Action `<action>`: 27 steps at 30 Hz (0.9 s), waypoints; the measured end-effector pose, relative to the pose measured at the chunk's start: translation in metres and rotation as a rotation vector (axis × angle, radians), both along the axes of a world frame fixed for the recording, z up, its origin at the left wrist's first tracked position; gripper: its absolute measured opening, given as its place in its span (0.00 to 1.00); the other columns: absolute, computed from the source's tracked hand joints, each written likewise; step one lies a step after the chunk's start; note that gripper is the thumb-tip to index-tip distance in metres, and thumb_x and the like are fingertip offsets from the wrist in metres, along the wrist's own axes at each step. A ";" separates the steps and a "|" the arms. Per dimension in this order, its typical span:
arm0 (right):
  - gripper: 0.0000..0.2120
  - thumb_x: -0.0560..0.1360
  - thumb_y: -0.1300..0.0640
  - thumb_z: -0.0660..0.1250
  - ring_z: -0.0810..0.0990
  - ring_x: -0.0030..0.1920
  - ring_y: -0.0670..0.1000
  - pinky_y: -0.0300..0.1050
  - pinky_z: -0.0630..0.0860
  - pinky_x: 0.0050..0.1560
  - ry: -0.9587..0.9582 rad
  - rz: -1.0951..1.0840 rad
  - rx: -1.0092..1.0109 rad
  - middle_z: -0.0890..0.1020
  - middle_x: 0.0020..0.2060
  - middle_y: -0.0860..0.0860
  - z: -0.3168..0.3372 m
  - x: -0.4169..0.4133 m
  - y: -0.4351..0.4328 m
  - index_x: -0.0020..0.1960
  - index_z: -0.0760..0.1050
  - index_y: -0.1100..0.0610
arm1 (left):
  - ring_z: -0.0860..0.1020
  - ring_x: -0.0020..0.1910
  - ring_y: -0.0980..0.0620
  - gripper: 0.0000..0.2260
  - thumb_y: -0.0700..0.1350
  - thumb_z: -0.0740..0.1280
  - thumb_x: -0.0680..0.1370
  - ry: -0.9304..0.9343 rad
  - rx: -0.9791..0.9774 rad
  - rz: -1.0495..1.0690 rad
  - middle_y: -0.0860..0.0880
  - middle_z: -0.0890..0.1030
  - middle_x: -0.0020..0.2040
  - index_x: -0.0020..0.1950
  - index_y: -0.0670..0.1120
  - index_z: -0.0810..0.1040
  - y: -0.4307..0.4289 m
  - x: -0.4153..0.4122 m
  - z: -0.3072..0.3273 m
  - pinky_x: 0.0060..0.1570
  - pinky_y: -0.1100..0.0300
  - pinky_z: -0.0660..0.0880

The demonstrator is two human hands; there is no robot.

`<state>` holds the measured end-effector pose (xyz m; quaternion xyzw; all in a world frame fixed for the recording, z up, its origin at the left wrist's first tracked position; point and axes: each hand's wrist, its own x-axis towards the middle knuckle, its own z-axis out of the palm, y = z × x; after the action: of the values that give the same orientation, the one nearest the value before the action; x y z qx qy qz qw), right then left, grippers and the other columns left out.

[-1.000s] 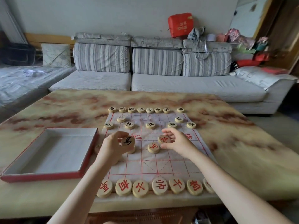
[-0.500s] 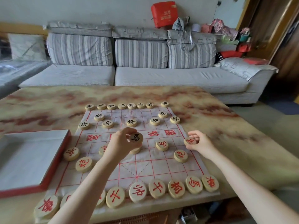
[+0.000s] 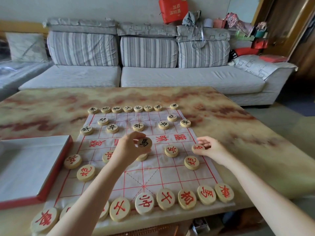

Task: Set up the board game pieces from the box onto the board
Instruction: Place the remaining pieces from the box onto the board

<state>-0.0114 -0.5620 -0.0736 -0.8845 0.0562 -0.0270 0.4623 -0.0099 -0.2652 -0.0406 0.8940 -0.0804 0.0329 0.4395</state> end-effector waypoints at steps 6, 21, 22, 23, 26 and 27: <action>0.12 0.75 0.64 0.66 0.74 0.49 0.51 0.38 0.70 0.49 -0.133 -0.161 0.078 0.79 0.49 0.58 -0.002 0.028 -0.011 0.57 0.77 0.66 | 0.79 0.49 0.53 0.23 0.44 0.77 0.65 0.010 -0.036 -0.033 0.49 0.81 0.52 0.57 0.46 0.77 -0.020 0.028 0.006 0.46 0.65 0.71; 0.03 0.71 0.62 0.70 0.74 0.39 0.45 0.31 0.70 0.41 -0.292 -0.075 0.163 0.77 0.37 0.51 -0.016 0.085 -0.021 0.43 0.76 0.59 | 0.78 0.51 0.51 0.24 0.45 0.77 0.65 -0.098 0.024 -0.011 0.47 0.81 0.54 0.59 0.46 0.77 -0.105 0.186 0.010 0.44 0.63 0.72; 0.03 0.71 0.62 0.70 0.74 0.39 0.44 0.31 0.70 0.42 -0.307 -0.068 0.174 0.77 0.38 0.51 -0.018 0.085 -0.023 0.43 0.75 0.59 | 0.78 0.53 0.50 0.24 0.46 0.77 0.65 -0.101 0.048 -0.007 0.47 0.81 0.55 0.59 0.46 0.77 -0.108 0.198 0.009 0.47 0.61 0.73; 0.04 0.71 0.63 0.70 0.74 0.38 0.42 0.29 0.70 0.42 -0.324 -0.067 0.190 0.77 0.38 0.51 -0.020 0.084 -0.024 0.44 0.75 0.58 | 0.77 0.54 0.49 0.24 0.46 0.76 0.65 -0.104 0.076 -0.007 0.47 0.81 0.55 0.59 0.46 0.77 -0.111 0.209 0.009 0.52 0.58 0.74; 0.08 0.70 0.63 0.71 0.72 0.36 0.37 0.25 0.68 0.39 -0.344 -0.061 0.190 0.76 0.39 0.50 -0.024 0.087 -0.025 0.45 0.75 0.55 | 0.76 0.57 0.46 0.22 0.46 0.75 0.66 -0.113 0.160 0.000 0.47 0.81 0.55 0.59 0.47 0.76 -0.120 0.240 0.005 0.61 0.52 0.71; 0.09 0.69 0.63 0.71 0.72 0.37 0.37 0.24 0.67 0.38 -0.337 -0.050 0.173 0.76 0.40 0.49 -0.025 0.087 -0.025 0.46 0.75 0.53 | 0.76 0.57 0.47 0.22 0.46 0.75 0.66 -0.113 0.190 0.009 0.47 0.80 0.56 0.59 0.48 0.76 -0.123 0.248 0.002 0.61 0.52 0.70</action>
<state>0.0758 -0.5873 -0.0987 -0.8227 0.0020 -0.1813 0.5387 0.2386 -0.3881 -0.0383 0.9287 -0.1038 0.0776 0.3475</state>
